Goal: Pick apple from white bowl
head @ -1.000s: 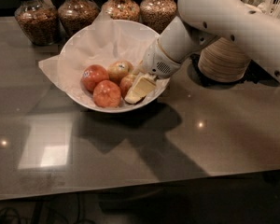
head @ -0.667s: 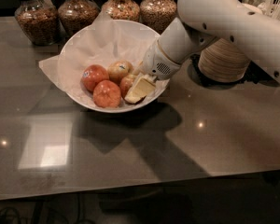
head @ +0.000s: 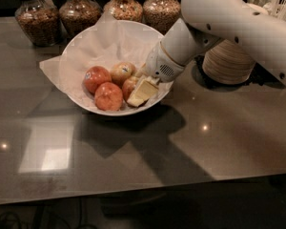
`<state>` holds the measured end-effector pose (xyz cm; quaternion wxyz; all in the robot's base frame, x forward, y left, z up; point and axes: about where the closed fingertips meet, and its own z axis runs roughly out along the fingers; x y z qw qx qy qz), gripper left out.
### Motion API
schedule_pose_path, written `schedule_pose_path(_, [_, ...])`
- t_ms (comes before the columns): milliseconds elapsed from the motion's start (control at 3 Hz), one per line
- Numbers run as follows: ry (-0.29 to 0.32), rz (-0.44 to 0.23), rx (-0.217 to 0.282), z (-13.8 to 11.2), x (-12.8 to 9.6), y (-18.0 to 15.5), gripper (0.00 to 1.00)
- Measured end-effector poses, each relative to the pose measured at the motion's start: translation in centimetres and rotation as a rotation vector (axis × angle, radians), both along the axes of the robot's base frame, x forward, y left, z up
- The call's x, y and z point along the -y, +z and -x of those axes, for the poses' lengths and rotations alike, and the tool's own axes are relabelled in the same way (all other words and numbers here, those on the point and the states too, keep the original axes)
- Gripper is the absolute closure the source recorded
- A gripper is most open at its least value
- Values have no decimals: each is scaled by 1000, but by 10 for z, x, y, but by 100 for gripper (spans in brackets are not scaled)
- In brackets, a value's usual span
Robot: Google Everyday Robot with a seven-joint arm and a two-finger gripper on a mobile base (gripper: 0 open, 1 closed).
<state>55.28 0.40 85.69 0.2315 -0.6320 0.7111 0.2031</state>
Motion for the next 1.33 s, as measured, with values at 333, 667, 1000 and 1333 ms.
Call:
schedule_pose_path(333, [0,0,0,0,0,0,100])
schedule_pose_path(667, [28,-80,-5,0,-1,14,100])
schedule_pose_path(1000, [59,-182,15,3,-2,48,100])
schedule_pose_path(1333, [89,-269,41,8,0,84,100])
